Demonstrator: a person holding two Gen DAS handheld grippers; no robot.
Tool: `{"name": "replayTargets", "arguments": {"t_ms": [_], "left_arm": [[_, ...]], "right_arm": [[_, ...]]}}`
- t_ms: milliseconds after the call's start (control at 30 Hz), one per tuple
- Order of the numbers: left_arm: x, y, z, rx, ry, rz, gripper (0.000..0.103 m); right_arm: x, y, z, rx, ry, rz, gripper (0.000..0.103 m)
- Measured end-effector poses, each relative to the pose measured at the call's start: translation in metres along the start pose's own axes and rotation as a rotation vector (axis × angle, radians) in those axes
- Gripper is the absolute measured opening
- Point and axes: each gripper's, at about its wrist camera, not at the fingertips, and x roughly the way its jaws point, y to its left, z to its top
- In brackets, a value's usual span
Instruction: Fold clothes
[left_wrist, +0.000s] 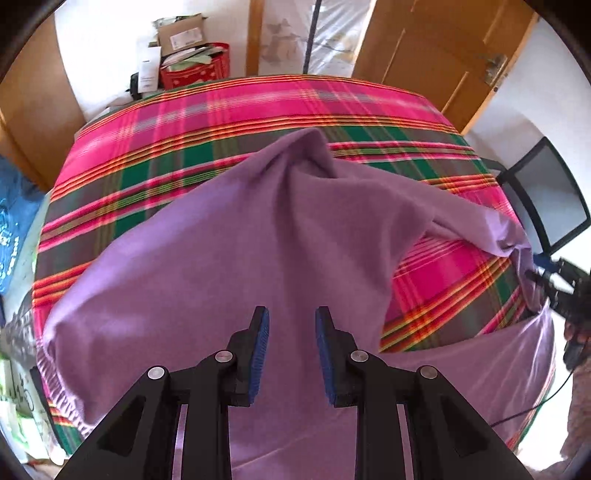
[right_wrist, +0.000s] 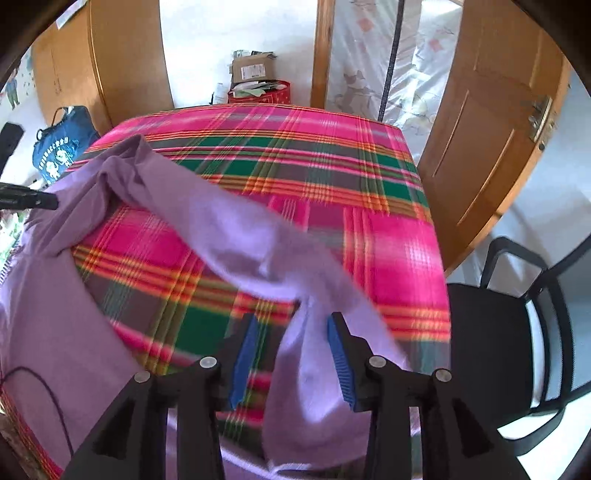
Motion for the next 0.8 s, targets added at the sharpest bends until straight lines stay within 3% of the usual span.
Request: {"name": "replayTargets", "arguments": {"t_ms": [167, 333, 400, 467, 667, 800], "left_arm": [[0.008, -0.012, 0.009, 0.004, 0.005, -0.017, 0.027], [0.016, -0.016, 0.011, -0.002, 0.017, -0.017, 0.027], [0.018, -0.019, 0.013, -0.001, 0.019, -0.017, 0.027], [0.021, -0.022, 0.014, 0.004, 0.023, -0.017, 0.027], [0.029, -0.031, 0.02, 0.022, 0.038, -0.03, 0.027], [0.035, -0.037, 0.024, 0.035, 0.048, -0.038, 0.027]], "right_arm": [[0.008, 0.007, -0.017, -0.031, 0.045, -0.057, 0.04], [0.011, -0.006, -0.021, 0.052, 0.037, -0.041, 0.04], [0.012, -0.011, -0.02, 0.077, 0.031, -0.041, 0.031], [0.013, -0.018, -0.016, 0.104, 0.029, -0.053, 0.01], [-0.006, -0.062, 0.013, 0.262, -0.12, -0.016, 0.009], [-0.008, -0.085, 0.044, 0.29, -0.167, -0.039, 0.009]]}}
